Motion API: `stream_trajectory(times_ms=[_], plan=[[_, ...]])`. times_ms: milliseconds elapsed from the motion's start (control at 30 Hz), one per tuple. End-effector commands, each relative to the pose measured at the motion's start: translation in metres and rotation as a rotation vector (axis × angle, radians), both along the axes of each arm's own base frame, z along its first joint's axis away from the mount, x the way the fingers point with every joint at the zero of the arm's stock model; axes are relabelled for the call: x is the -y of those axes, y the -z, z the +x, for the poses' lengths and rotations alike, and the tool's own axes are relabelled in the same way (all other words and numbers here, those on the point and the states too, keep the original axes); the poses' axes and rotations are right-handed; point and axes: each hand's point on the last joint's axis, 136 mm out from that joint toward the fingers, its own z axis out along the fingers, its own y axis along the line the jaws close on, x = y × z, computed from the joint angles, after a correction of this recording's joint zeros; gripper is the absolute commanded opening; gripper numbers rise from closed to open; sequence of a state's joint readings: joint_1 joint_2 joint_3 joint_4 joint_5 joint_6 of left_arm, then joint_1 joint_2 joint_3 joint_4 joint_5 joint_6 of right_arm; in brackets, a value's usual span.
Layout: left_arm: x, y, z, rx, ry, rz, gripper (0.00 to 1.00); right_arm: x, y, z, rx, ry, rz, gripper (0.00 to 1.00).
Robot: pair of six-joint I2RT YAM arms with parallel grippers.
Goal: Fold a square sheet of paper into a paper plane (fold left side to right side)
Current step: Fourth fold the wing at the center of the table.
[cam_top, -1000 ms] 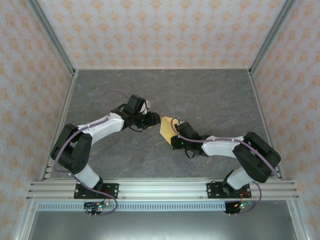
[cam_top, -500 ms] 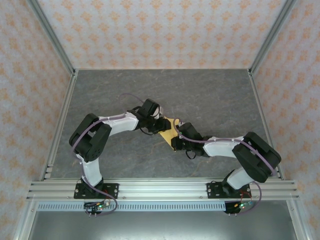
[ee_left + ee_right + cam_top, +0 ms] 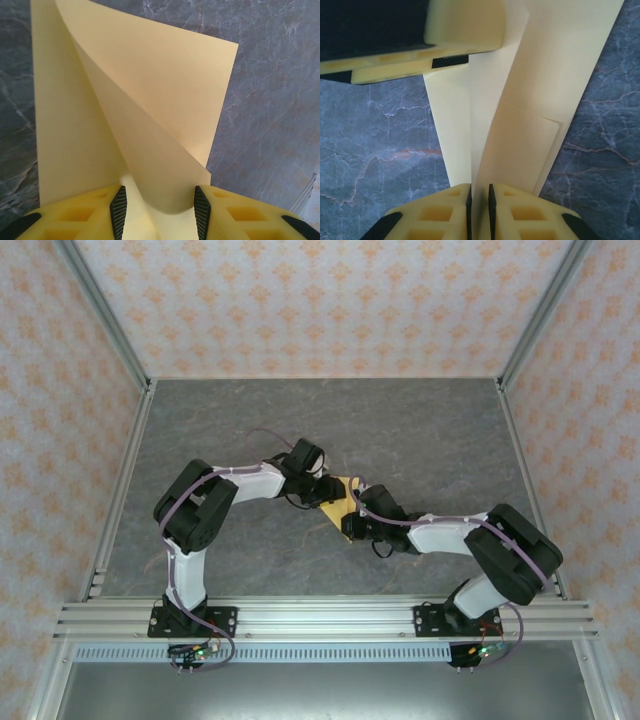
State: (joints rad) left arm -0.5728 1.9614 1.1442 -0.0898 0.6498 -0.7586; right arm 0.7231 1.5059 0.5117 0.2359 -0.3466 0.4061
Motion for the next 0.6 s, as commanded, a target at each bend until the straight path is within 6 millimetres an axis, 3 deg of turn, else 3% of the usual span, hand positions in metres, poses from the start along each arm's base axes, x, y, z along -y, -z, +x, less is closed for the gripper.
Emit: stream_trajectory(times_ms=[0,167,400,567], plan=[[0.008,0.002,0.004,0.014,0.006,-0.004,0.43,0.004,0.000,0.000,0.002,0.015,0.009,0.22],[0.006,0.008,0.003,0.003,0.002,0.002,0.43,0.005,-0.013,0.003,0.014,0.033,0.050,0.27],[0.005,0.010,0.001,0.002,0.004,0.008,0.43,0.013,-0.051,0.015,0.032,0.084,0.207,0.40],[0.003,0.009,0.000,0.002,0.001,0.010,0.43,0.022,-0.058,0.027,-0.033,0.139,0.337,0.41]])
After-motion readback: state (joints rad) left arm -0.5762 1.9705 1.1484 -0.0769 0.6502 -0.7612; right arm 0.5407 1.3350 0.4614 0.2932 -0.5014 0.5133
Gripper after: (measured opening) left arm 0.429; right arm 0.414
